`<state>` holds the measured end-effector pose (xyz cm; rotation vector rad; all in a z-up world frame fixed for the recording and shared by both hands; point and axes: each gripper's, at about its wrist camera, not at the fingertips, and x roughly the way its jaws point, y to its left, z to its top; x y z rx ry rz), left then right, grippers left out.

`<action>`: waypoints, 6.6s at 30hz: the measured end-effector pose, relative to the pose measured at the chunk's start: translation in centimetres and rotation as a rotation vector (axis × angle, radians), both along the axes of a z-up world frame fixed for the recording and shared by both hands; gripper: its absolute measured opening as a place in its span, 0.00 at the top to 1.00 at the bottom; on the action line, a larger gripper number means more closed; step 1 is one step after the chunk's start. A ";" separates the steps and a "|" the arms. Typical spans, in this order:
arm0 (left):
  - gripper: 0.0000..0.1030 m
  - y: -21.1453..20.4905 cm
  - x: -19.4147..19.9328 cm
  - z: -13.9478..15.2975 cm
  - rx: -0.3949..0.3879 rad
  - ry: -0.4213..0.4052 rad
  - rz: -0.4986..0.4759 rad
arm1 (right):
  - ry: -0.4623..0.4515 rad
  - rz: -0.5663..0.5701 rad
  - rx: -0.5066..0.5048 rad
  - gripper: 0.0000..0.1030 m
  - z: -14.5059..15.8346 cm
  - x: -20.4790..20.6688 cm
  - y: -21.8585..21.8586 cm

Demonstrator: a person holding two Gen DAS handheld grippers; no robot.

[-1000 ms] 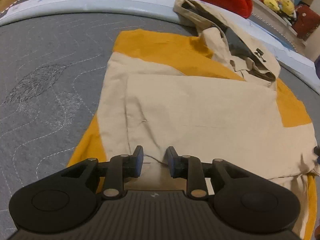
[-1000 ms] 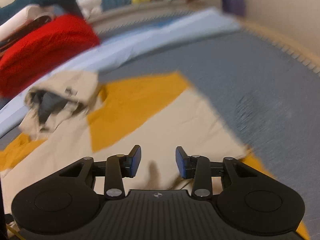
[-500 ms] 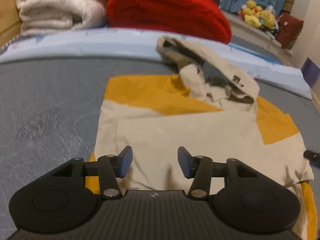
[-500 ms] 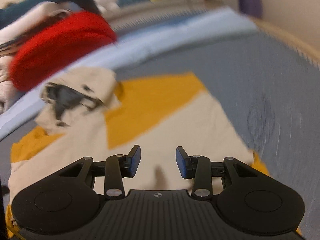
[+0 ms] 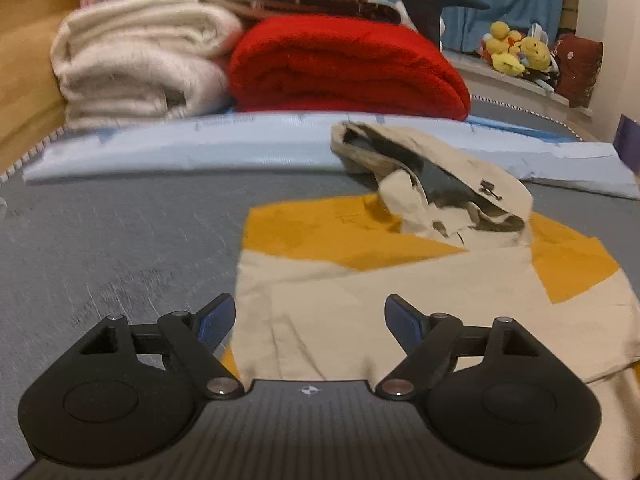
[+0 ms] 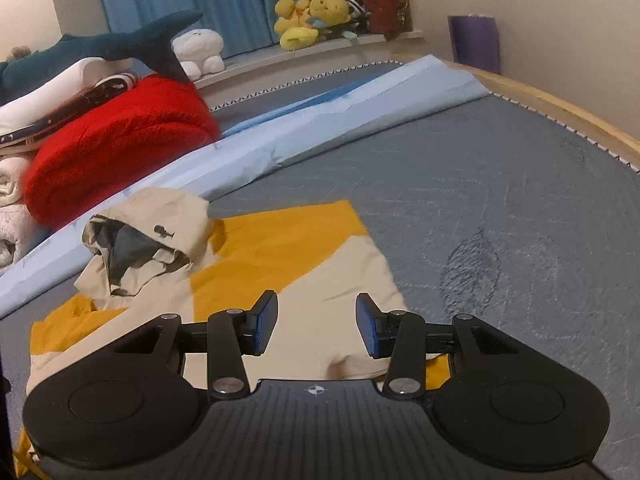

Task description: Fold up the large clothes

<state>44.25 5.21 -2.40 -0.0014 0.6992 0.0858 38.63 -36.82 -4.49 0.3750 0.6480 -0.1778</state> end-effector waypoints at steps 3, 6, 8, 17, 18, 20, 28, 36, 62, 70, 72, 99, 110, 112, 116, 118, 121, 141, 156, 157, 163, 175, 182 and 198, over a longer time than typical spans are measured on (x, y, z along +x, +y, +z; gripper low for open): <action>0.16 -0.9 -0.2 0.3 0.046 -0.068 -0.025 | -0.006 0.011 -0.001 0.56 0.1 -0.2 -0.6; 0.16 -1.4 -0.2 0.6 0.043 -0.096 -0.031 | 0.000 0.044 0.023 0.57 0.1 -0.1 -0.8; 0.17 -1.1 0.1 0.8 -0.018 -0.087 -0.043 | -0.006 0.066 0.024 0.62 0.4 0.0 -0.7; 0.83 -1.9 6.1 1.7 -0.077 -0.033 -0.102 | 0.001 0.134 0.025 0.99 0.9 0.7 -1.0; 0.84 -2.3 7.6 1.8 -0.070 -0.039 -0.121 | 0.007 0.132 0.020 0.99 0.9 0.8 -1.0; 0.83 -3.2 11.0 2.0 -0.048 -0.050 -0.149 | 0.021 0.128 0.025 0.99 0.7 1.0 -1.2; 0.82 -4.5 27.2 0.0 -0.074 -0.044 -0.167 | 0.062 0.136 0.020 0.98 -0.3 1.8 -0.5; 0.33 -2.9 39.5 -5.2 0.027 -0.008 0.044 | 0.138 0.105 -0.014 0.97 -2.2 2.8 0.2; 0.91 -10.7 -3.0 1.9 0.294 -0.237 -0.845 | -0.072 0.066 0.046 0.64 2.4 0.9 -1.5; 0.86 -6.0 -7.3 -0.5 -0.011 0.172 -0.523 | -0.087 0.104 0.276 0.55 1.6 1.0 -2.5; 0.82 -3.9 -4.8 0.5 -0.186 0.157 -0.350 | -0.058 0.136 0.317 0.55 1.0 1.6 -1.7; 0.99 1.5 2.7 -3.8 -0.688 -0.017 -0.134 | -0.136 0.229 0.599 0.99 -1.8 2.8 1.4; 0.59 -3.0 2.4 -6.5 -0.349 0.216 -0.174 | 0.245 0.135 0.326 0.98 -6.3 3.7 3.9; 0.58 -3.5 1.4 -5.2 -0.291 0.116 -0.168 | 0.227 0.142 0.290 0.99 -5.7 3.6 4.2; 0.58 -5.5 0.9 -5.4 -0.295 0.016 -0.265 | 0.242 0.150 0.298 0.99 -6.1 3.6 4.2; 0.59 -5.7 1.4 -8.0 -0.348 0.125 -0.303 | 0.257 0.163 0.287 0.98 -6.2 3.9 4.4; 0.82 -6.4 2.3 -11.9 -0.166 0.338 -0.218 | 0.286 0.150 0.281 0.85 -6.4 4.4 3.9; 0.51 -9.1 1.4 -8.3 -0.149 0.266 -0.259 | 0.296 0.163 0.176 0.69 -6.9 5.0 5.2; 0.51 -7.2 2.0 -4.4 -0.169 0.184 -0.145 | 0.123 0.087 0.122 0.60 -2.1 3.4 4.1; 0.51 -7.1 1.6 -3.3 -0.167 0.142 -0.141 | 0.068 0.098 0.091 0.60 -0.8 2.9 4.1; 0.44 -6.5 -2.6 2.9 -0.116 -0.074 -0.204 | -0.260 0.205 -0.086 0.60 6.5 -2.8 5.2; 0.45 4.8 -21.4 16.6 -0.157 -0.313 -0.166 | -0.525 0.196 -0.070 0.60 19.4 -26.4 2.3; 0.54 6.9 -34.7 26.4 -0.159 -0.421 -0.187 | -0.692 0.101 -0.030 0.59 27.0 -43.0 -2.4; 0.58 4.0 -42.3 11.6 -0.152 -0.287 -0.169 | -0.454 -0.058 -0.024 0.77 13.7 -45.3 -7.0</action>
